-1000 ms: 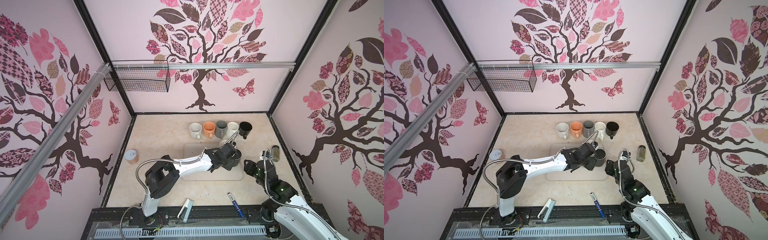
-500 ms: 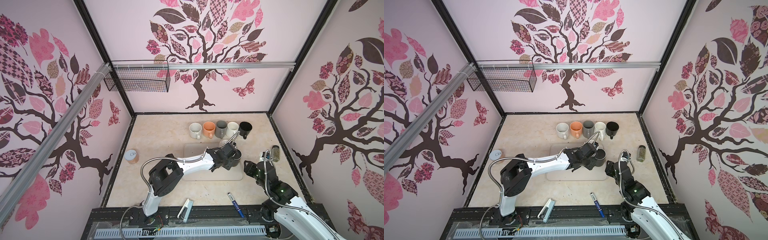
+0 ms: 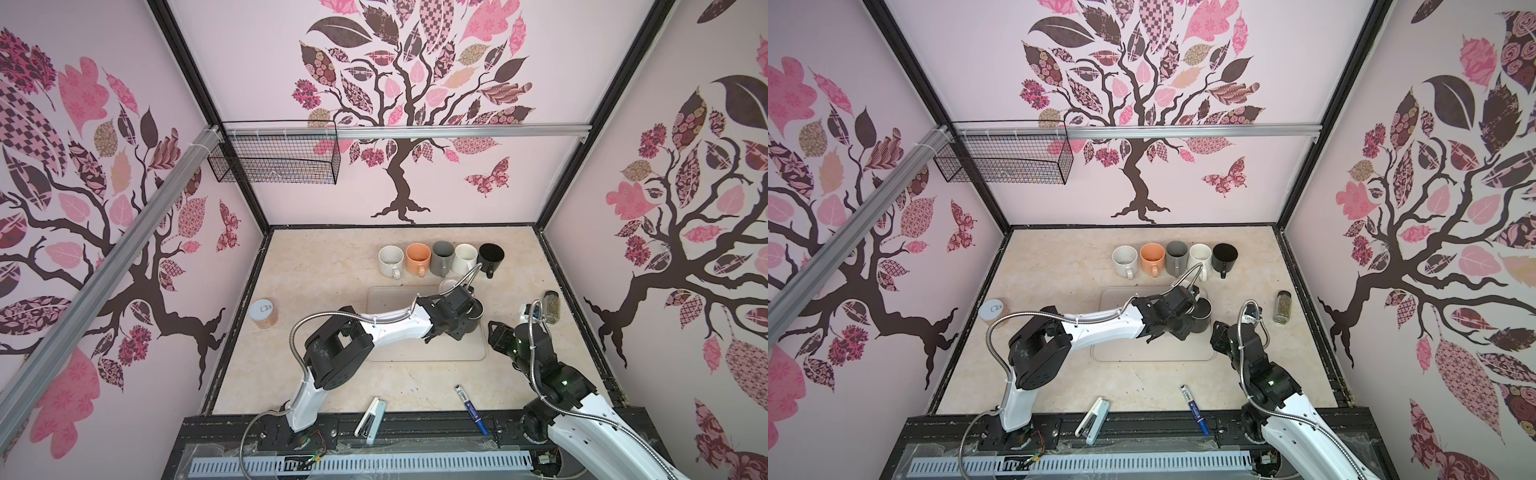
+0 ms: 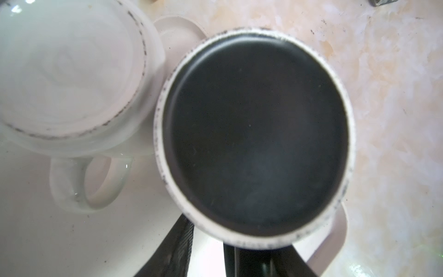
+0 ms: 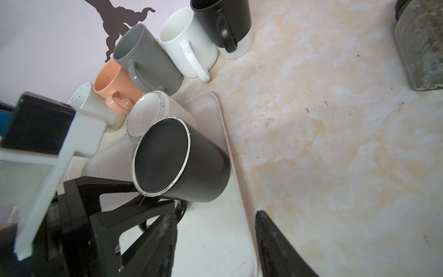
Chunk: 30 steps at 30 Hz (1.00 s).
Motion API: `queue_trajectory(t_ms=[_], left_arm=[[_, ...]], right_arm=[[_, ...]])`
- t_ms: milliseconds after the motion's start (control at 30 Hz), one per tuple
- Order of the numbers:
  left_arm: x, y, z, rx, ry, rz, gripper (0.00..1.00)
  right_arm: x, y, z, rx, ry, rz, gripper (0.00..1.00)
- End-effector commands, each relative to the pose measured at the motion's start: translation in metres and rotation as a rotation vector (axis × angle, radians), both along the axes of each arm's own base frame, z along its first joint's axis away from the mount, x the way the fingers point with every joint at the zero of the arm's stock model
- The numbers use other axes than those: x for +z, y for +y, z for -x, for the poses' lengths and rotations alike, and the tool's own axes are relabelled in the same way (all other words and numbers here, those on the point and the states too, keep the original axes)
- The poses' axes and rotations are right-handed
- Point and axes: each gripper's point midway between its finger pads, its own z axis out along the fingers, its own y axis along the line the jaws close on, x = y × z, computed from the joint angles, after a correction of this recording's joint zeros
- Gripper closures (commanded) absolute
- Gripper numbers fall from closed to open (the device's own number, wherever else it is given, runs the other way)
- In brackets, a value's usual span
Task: Turn the mug right side up
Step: 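Lower left gripper onto the black mug's handle and close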
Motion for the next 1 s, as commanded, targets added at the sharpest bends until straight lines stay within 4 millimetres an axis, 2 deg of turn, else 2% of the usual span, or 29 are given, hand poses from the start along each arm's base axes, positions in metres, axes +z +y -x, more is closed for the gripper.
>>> queue_trajectory(t_ms=[0, 400, 633, 700, 767, 967], left_arm=[[0.015, -0.011, -0.012, -0.002, -0.029, 0.034, 0.55], [0.014, -0.013, -0.016, -0.01, -0.032, 0.025, 0.66], [0.01, -0.013, -0.019, -0.007, -0.039, 0.005, 0.79], [0.011, -0.013, -0.019, -0.01, -0.039, 0.008, 0.87], [0.015, -0.013, -0.018, -0.013, -0.046, 0.018, 1.0], [0.043, -0.01, -0.013, -0.01, -0.107, 0.03, 1.0]], right_arm=[[0.005, -0.001, -0.002, -0.003, -0.022, 0.006, 0.44], [0.005, 0.001, -0.002, 0.01, -0.024, 0.003, 0.44], [0.002, 0.003, -0.002, 0.021, -0.021, 0.005, 0.44], [0.002, 0.004, -0.003, 0.024, -0.02, 0.0, 0.44], [0.002, 0.004, -0.003, 0.024, -0.021, -0.002, 0.44], [0.01, 0.004, -0.003, 0.022, -0.034, -0.012, 0.44]])
